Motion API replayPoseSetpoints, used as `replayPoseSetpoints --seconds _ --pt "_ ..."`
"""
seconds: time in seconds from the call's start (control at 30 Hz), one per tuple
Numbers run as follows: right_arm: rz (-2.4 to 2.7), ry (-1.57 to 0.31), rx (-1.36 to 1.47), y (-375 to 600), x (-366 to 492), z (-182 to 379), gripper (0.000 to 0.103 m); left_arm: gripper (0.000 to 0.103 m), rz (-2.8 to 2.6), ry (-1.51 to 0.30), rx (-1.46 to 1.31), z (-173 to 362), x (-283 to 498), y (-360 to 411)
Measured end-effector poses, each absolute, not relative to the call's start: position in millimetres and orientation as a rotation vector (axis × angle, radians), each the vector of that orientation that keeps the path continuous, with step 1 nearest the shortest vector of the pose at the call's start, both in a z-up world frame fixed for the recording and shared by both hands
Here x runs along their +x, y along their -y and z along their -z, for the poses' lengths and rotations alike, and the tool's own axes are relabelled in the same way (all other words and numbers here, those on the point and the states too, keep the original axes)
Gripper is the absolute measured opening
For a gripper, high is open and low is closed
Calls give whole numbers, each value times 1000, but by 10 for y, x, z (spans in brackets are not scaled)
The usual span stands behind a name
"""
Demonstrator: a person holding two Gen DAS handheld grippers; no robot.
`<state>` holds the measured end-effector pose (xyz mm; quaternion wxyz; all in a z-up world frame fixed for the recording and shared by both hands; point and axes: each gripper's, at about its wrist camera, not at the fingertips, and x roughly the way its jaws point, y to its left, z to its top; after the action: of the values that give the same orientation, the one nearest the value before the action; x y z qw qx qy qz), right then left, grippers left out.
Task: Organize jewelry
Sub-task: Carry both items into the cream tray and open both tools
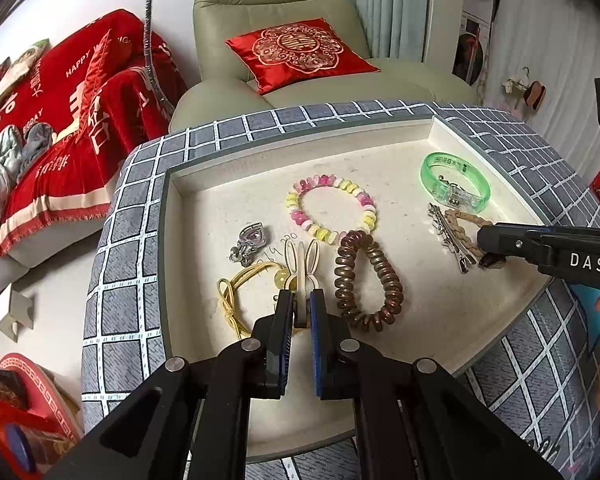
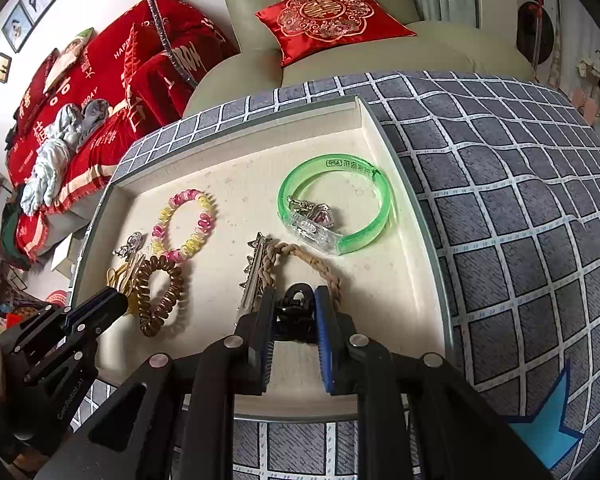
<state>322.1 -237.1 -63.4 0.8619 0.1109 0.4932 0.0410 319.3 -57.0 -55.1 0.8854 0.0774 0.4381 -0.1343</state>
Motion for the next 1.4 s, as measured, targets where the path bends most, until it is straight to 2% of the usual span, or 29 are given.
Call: replayPoseSetpoints --seconds 0.07,0.13,0.4,0.57,0.7,1.0,1.4 --pt "-85 -1043 237 2379 3226 653 27 24 279 -909 166 553 3183 575" --pt "-85 -1040 239 2378 3227 651 48 24 283 -908 168 552 3176 585" --pt "-124 -993 266 2365 3156 508 71 24 284 -903 149 512 3153 589" --pt "-127 -972 280 2362 3080 409 73 24 274 -894 135 470 3137 579" --pt "-129 -962 286 2356 3044 357 78 24 275 -884 123 422 3120 572" --pt "-139 -957 301 2380 2987 296 79 24 287 -868 37 288 3113 481" --pt "-136 -938 317 2456 2930 240 79 24 256 -848 78 195 3066 459"
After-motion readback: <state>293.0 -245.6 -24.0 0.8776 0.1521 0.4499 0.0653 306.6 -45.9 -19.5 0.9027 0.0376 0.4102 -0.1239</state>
